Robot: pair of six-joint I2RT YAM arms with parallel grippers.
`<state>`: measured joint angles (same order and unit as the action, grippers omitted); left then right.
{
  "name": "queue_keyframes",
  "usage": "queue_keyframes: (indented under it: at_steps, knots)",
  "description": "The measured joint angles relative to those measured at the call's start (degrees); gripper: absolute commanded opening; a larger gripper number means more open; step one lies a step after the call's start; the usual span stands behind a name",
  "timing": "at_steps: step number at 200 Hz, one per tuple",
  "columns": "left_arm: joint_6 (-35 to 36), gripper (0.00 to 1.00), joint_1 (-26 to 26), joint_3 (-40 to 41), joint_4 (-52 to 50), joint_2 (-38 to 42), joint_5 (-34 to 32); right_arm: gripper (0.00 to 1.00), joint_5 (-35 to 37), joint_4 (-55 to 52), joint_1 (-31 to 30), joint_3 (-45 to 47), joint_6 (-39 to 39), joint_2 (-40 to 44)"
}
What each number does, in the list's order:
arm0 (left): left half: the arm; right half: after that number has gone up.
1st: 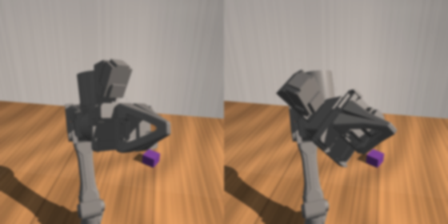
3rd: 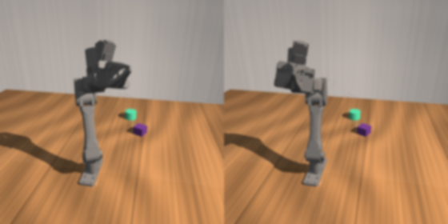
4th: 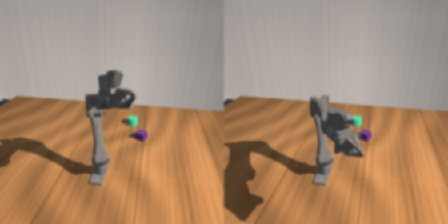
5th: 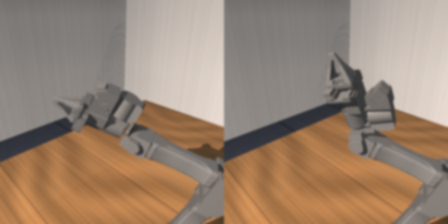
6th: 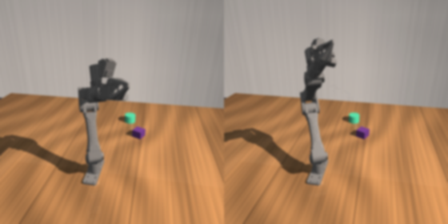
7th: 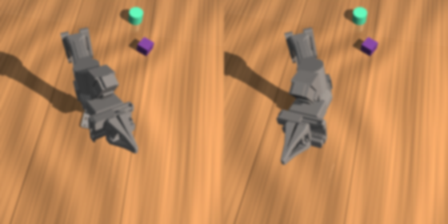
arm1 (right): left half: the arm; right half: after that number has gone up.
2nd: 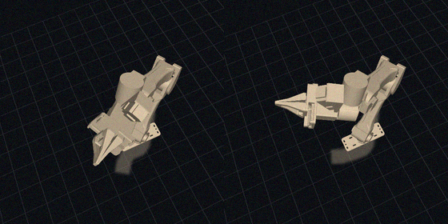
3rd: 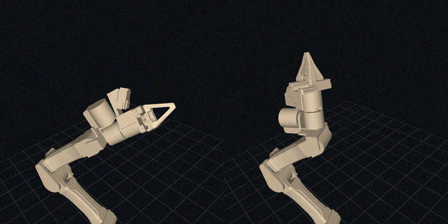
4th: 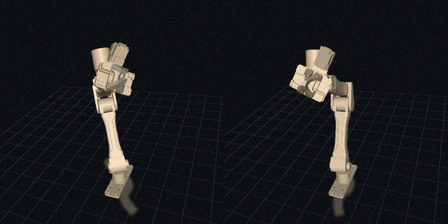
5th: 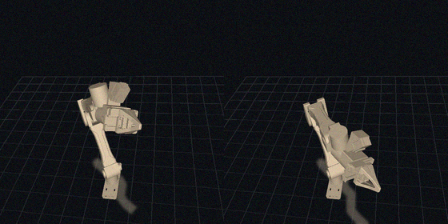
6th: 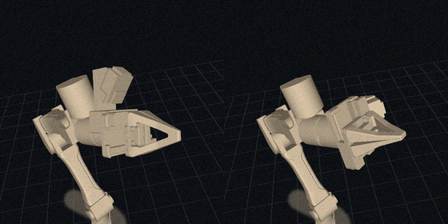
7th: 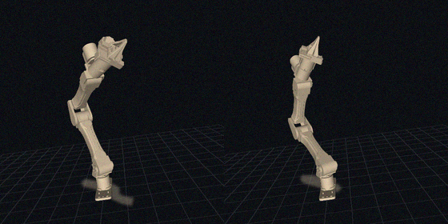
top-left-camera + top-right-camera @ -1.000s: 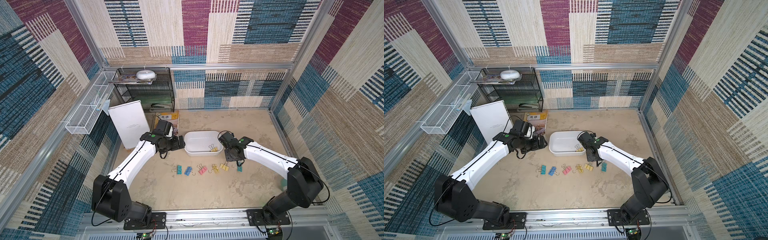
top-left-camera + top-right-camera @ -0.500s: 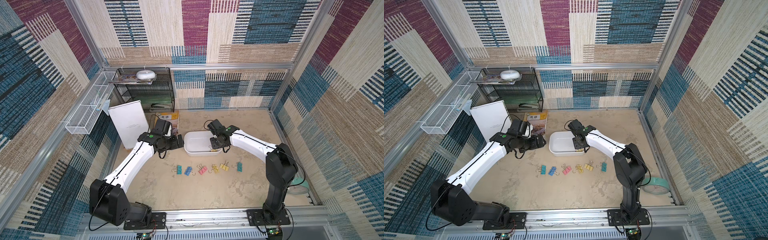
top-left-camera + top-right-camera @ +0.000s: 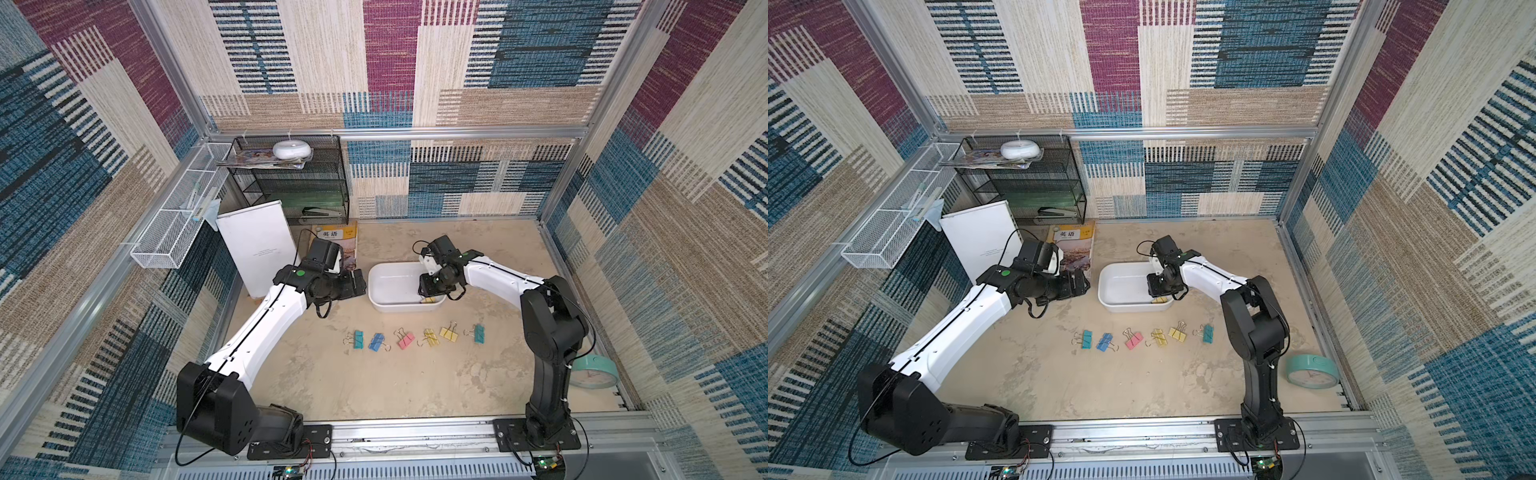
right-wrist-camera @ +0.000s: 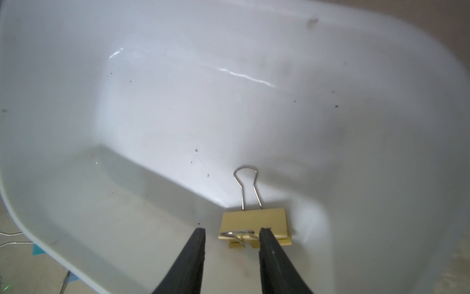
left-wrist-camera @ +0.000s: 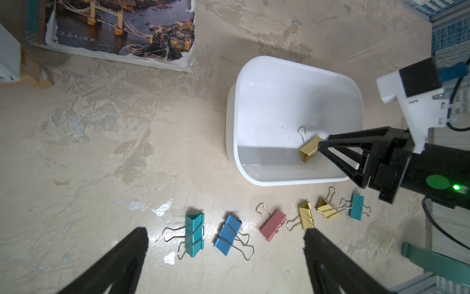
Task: Take out the binder clips from the storage box
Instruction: Pick up the binder clip from the storage box.
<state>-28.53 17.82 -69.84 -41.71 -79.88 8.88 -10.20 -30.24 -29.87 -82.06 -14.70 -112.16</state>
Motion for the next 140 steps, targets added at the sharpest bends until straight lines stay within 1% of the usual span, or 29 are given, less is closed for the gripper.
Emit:
queue_keyframes:
  at_steps: [31, 76, 96, 124, 140]
  knots:
    - [0.0, 1.00, 0.0, -0.1, -0.3, 0.0, -0.1, 0.38, -3.0, 1.9, 1.1, 1.2, 0.3, -0.3]
    - [0.0, 1.00, 0.0, -0.1, -0.4, 0.0, -0.1, 0.37, -3.8, 3.1, 1.2, 1.6, 0.5, -1.6]
    - [0.0, 1.00, 0.0, -0.1, -0.4, 0.0, -0.1, 0.32, -3.8, 4.0, 1.4, 1.6, 0.5, -2.0]
    - [0.2, 1.00, 0.0, -0.1, -0.6, 0.0, -0.9, 0.22, -3.7, 4.5, 1.4, 1.6, 0.5, -2.3]
    - [0.3, 1.00, 0.0, -0.1, -0.8, 0.1, -0.9, 0.18, -3.7, 4.7, 1.4, 1.4, 0.5, -2.3]
